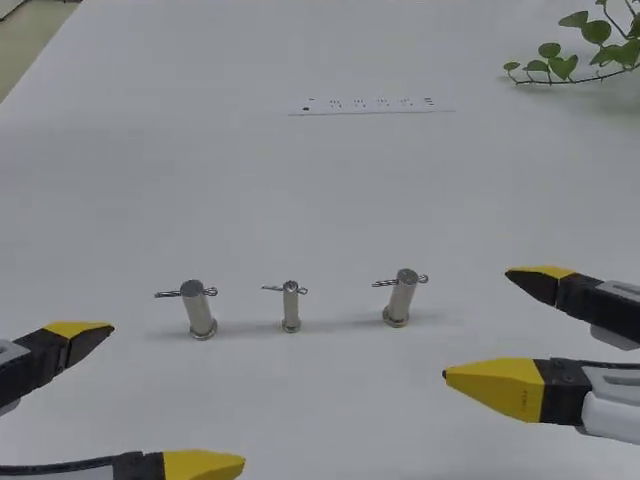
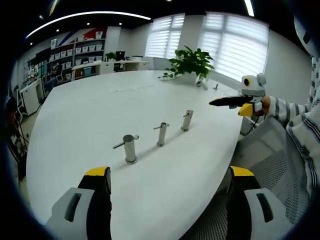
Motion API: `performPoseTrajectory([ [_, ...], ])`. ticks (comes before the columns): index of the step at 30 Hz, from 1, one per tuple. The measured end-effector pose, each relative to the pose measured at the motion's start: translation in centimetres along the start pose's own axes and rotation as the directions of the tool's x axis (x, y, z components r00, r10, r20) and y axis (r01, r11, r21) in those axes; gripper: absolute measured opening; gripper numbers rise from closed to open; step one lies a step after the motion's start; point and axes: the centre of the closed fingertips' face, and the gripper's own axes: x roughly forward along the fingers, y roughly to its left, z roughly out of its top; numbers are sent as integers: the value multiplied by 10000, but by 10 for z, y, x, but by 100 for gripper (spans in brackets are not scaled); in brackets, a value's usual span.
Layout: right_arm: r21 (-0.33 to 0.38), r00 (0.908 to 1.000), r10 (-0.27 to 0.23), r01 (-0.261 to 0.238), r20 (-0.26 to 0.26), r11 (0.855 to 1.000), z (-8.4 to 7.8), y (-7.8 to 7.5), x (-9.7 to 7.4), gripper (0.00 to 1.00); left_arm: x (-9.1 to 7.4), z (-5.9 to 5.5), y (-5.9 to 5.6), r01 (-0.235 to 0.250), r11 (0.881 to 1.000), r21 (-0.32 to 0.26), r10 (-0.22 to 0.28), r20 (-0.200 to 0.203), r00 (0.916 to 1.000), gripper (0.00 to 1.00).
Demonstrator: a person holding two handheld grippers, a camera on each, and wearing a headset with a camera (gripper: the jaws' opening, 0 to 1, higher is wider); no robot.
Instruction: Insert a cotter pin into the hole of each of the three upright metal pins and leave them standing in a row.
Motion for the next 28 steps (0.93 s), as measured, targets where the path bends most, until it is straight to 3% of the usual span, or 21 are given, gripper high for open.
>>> performPoseTrajectory([
  [4,111,9963,-712,718,-487,9974,-8,-8,-7,94,0,-1,7,-289,9995,-159,293,304,9991,96],
  [6,66,9954,-897,900,-351,9959,-7,-10,-8,94,1,-3,5,-149,9994,-305,159,326,9993,94],
  [9,152,9950,-940,945,-351,9954,-7,-9,-11,96,1,-10,3,-78,10000,-16,78,65,9999,94],
  [12,1,9931,-981,983,-641,9952,-14,-8,-14,98,2,-21,7,-137,9995,-273,132,-185,9997,94],
  [21,288,9831,-1465,1505,-1093,9882,-27,-13,-24,98,-2,-28,16,-437,9955,-840,424,-177,9989,95],
  [24,133,9739,-1868,1901,-1292,9817,-31,-18,-29,98,-4,-26,17,-420,9953,-867,407,-159,9990,91],
  [25,-227,9600,-2432,2424,-1385,9699,-31,-26,-33,97,-5,-25,19,-472,9947,-918,456,-191,9988,88],
  [28,-365,9432,-2746,2726,-1872,9614,-35,-31,-36,93,-9,-19,25,-640,9943,-856,642,-1,9979,77],
])
